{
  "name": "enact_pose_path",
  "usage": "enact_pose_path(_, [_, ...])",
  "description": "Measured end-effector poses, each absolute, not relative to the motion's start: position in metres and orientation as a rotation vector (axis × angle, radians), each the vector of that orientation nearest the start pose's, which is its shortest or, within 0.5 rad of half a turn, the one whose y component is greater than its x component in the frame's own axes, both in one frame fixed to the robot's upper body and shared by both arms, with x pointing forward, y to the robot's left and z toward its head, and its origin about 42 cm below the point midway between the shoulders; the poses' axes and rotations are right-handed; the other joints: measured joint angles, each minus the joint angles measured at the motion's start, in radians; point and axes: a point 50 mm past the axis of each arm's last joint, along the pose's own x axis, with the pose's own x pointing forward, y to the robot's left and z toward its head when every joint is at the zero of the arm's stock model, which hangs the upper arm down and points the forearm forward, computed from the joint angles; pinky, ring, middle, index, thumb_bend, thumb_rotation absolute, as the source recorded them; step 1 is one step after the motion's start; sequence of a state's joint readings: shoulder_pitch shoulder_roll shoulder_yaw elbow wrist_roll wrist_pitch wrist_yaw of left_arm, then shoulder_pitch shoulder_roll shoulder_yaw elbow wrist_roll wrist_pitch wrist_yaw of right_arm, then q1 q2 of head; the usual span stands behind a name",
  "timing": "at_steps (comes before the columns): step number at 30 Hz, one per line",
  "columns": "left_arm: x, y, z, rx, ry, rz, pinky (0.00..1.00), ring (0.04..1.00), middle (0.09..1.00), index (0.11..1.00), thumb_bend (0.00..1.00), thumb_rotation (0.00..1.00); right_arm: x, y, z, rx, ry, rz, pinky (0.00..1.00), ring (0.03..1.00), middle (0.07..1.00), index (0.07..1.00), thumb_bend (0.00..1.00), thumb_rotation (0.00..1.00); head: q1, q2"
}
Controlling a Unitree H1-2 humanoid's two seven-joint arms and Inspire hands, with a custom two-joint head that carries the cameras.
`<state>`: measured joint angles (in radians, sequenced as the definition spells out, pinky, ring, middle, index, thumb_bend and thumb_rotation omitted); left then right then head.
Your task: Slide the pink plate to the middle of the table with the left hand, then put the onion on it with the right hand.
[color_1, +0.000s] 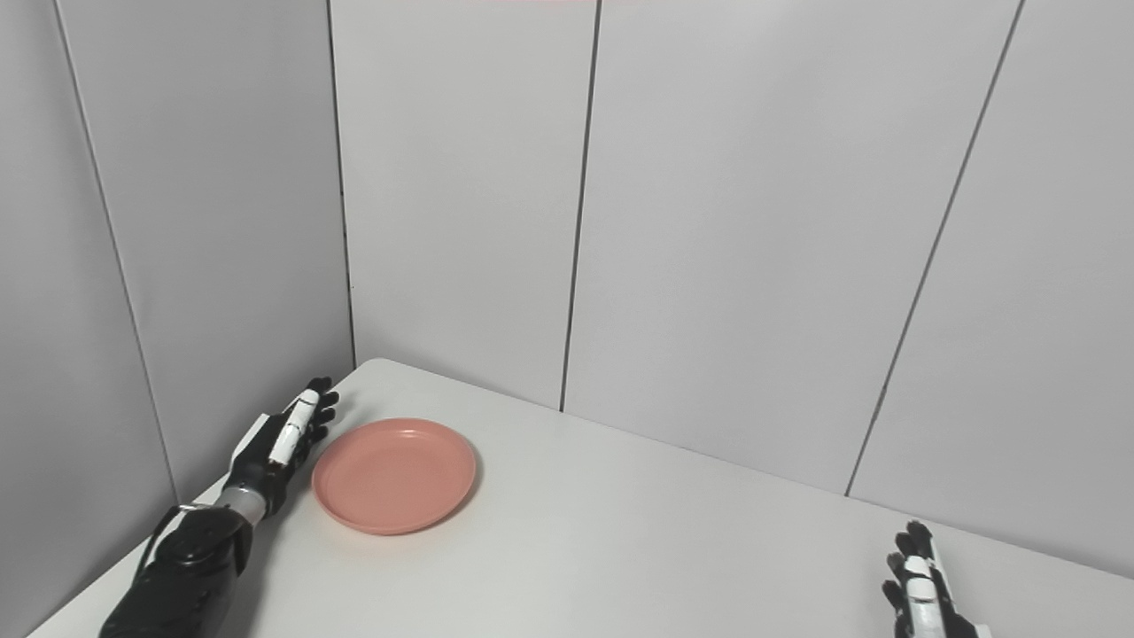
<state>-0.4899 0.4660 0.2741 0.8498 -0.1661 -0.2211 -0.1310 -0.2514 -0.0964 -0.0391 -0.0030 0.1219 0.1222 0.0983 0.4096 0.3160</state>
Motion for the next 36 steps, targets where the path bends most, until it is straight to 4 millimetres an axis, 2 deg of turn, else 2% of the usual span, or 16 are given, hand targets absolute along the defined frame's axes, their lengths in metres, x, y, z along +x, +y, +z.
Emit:
enact_pose_path(9, [0.406,0.453,0.121,0.128,0.029,0.266,0.94,0.944,0.938,0.916,0.58,1.00,0.360,-0.227,0.169,0.019,-0.121,0.128,1.00,1.000,1.000,1.000,0.11,1.00,0.002,0.003])
enact_pose_path(16, [0.406,0.451,0.119,0.124,0.022,0.265,0.96,0.951,0.939,0.920,0.60,1.00,0.360,-0.227,0.170,0.019,-0.123,0.129,1.00,1.000,1.000,1.000,0.12,1.00,0.002,0.006])
enact_pose_path(36, [0.409,0.427,0.123,0.101,-0.001,0.184,0.94,0.946,0.942,0.933,0.56,1.00,0.359,-0.226,0.172,0.027,-0.113,0.126,1.00,1.000,1.000,1.000,0.13,1.00,-0.003,0.011])
